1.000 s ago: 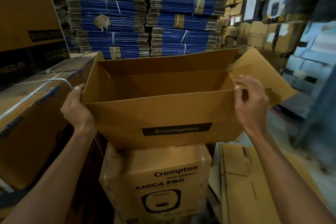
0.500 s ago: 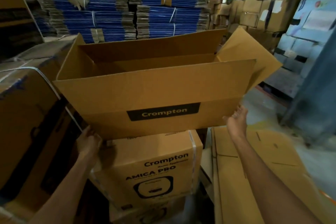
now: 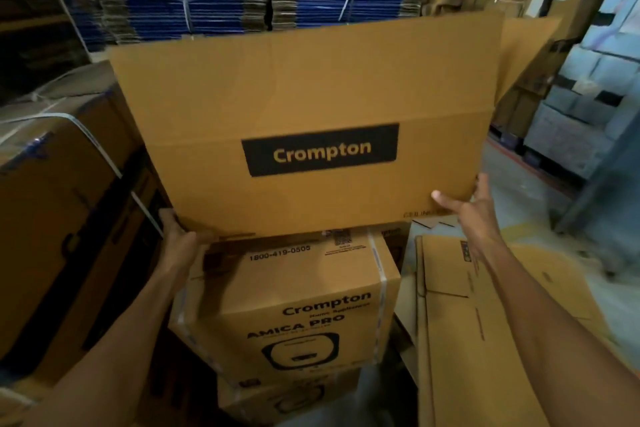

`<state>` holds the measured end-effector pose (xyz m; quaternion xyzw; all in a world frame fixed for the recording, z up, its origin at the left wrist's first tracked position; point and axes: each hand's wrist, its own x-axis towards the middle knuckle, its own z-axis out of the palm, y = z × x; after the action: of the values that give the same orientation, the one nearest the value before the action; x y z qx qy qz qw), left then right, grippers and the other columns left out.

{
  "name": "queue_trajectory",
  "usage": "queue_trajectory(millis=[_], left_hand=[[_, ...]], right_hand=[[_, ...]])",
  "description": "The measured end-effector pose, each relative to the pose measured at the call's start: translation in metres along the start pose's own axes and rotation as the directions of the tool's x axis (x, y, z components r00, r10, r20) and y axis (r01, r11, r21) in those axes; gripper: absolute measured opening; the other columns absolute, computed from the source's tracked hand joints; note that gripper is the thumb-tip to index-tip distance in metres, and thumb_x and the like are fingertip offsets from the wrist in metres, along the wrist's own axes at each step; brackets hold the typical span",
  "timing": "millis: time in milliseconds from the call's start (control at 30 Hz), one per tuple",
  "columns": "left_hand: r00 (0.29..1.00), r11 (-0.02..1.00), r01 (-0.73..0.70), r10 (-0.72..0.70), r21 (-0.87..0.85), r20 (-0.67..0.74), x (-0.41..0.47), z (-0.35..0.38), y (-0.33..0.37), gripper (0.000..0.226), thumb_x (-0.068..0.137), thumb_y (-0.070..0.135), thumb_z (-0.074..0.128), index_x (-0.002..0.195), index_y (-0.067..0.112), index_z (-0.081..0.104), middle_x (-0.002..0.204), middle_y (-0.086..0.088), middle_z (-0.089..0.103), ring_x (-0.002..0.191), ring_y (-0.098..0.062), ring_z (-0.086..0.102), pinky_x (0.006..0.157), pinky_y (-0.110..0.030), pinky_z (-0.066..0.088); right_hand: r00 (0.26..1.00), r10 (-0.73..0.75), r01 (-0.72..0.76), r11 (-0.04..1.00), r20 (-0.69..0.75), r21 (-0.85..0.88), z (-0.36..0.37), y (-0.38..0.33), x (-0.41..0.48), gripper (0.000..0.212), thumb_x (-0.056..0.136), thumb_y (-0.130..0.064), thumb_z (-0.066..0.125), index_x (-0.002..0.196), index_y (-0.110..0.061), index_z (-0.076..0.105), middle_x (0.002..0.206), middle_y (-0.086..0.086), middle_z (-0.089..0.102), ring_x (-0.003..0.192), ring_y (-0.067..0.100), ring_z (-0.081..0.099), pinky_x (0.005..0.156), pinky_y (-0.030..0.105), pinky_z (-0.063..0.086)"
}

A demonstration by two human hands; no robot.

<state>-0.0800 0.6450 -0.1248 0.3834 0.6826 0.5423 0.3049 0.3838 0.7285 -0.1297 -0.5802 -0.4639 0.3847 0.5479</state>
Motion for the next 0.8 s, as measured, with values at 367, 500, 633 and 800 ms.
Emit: queue_trajectory(millis=[367,500,633,800], left_hand=[[0.964,0.957,-0.263,0.257,-0.12,-0.066,0.0,-0.042,0.092,0.047,0.089,0.028,0.074,0.125,0.02,0.045,0.113,0.009,0.053,0.097,-0.01,0.054,0.072,-0.034,0.042],[0.976,0.974,-0.216,0.212,-0.075,-0.057,-0.006,-0.052,0.086,0.059,0.083,0.045,0.078,0.132,0.027,0.05,0.124,0.002,0.05,0.101,-0.013,0.054,0.073,-0.036,0.042],[0.986,0.976,-0.16,0.165,-0.148,0.025,-0.02,-0.057,0.063,0.099,0.064,0.063,0.08,0.149,0.035,0.038,0.132,0.006,0.053,0.111,-0.016,0.058,0.089,-0.041,0.05],[0.971,0.995,0.075,-0.057,-0.07,0.232,-0.045,-0.05,0.014,0.11,0.049,0.071,0.085,0.143,0.035,0.042,0.14,0.003,0.054,0.134,-0.026,0.049,0.117,-0.053,0.035]], right_hand=[[0.972,-0.22,0.201,0.959,-0.08,-0.199,-0.009,-0.105,0.003,0.073,0.084,-0.054,0.075,0.146,-0.029,0.047,0.139,0.001,0.054,0.124,0.024,0.05,0.104,0.049,0.042],[0.991,-0.126,0.115,0.974,-0.043,-0.197,-0.01,-0.103,-0.004,0.075,0.083,-0.059,0.073,0.147,-0.031,0.046,0.146,0.003,0.051,0.124,0.026,0.051,0.099,0.046,0.039],[0.998,-0.047,0.051,0.996,0.047,-0.076,-0.008,-0.086,-0.015,0.078,0.074,-0.064,0.076,0.14,-0.031,0.052,0.132,-0.001,0.062,0.108,0.016,0.059,0.1,0.05,0.045],[0.976,0.143,-0.142,0.99,0.167,-0.014,-0.008,-0.05,-0.042,0.088,0.087,-0.059,0.065,0.157,-0.016,0.032,0.157,0.009,0.042,0.141,0.031,0.041,0.113,0.046,0.03]])
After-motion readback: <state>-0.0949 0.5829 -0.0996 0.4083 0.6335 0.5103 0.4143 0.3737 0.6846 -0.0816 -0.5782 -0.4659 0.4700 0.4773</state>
